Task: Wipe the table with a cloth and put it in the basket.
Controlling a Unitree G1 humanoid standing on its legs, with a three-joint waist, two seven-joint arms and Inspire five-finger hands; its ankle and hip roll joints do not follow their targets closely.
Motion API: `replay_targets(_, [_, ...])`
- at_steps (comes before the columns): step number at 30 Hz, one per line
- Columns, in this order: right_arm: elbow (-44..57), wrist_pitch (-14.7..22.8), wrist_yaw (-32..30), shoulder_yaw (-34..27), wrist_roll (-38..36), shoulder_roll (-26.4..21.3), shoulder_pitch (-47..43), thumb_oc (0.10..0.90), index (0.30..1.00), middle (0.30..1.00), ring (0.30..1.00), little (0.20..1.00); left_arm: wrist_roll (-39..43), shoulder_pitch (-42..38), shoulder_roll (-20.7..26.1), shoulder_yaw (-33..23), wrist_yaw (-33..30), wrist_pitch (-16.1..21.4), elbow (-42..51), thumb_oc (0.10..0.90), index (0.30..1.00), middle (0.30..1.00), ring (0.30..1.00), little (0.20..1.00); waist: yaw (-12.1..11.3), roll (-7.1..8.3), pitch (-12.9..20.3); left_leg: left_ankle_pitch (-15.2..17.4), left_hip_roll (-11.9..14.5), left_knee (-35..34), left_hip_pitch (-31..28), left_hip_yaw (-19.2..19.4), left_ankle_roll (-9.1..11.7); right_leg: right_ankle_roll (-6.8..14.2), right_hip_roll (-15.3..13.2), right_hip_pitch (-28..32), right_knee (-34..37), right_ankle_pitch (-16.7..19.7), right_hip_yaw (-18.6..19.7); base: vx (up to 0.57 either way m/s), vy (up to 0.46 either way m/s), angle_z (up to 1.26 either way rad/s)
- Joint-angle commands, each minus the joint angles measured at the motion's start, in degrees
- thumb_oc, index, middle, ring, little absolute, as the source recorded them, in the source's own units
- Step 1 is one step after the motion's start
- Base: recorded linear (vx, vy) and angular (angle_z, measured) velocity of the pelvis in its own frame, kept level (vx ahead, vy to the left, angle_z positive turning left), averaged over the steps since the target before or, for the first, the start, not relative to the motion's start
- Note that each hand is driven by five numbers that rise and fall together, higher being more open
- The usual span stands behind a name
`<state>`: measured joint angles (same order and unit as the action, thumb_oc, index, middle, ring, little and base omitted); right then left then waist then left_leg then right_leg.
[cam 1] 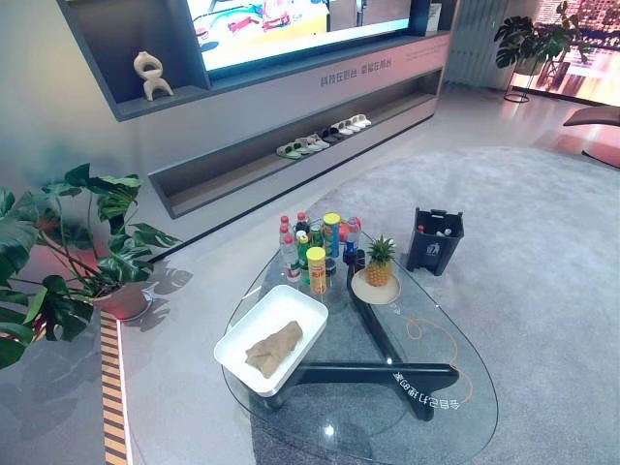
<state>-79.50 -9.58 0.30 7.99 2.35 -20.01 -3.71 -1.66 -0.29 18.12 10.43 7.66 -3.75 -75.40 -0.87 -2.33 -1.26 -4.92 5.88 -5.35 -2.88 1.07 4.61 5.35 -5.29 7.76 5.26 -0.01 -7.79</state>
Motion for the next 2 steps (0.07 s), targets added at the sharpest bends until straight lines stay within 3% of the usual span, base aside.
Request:
replay_targets(1, [-2.0,0.0,0.0,1.7,1.9,0.9,-3.6,0.8,0.9,0.9,0.9,0.9,-0.6,-5.1,0.7,-1.2,-2.0,0.1,-2.7,0.8,0.9,0.9,0.9,0.9,-0.2,2.13,-1.8,6.0,-2.3,0.4,-4.1,2.3,-0.9,0.6,-0.4,-1.0,-0.3,1.5,1.1,0.04,0.007,0.0])
replay_targets(2, [-1.9,0.1,-0.1,1.8,1.8,1.0,-3.5,0.8,0.9,0.9,0.9,0.9,-0.7,-5.1,0.6,-1.2,-2.0,0.1,-2.7,0.8,0.9,0.9,0.9,0.9,-0.2,2.12,-1.9,6.0,-2.3,0.4,-4.1,2.3,-0.9,0.6,-0.4,-1.0,-0.3,1.5,1.1,0.0,0.0,0.0])
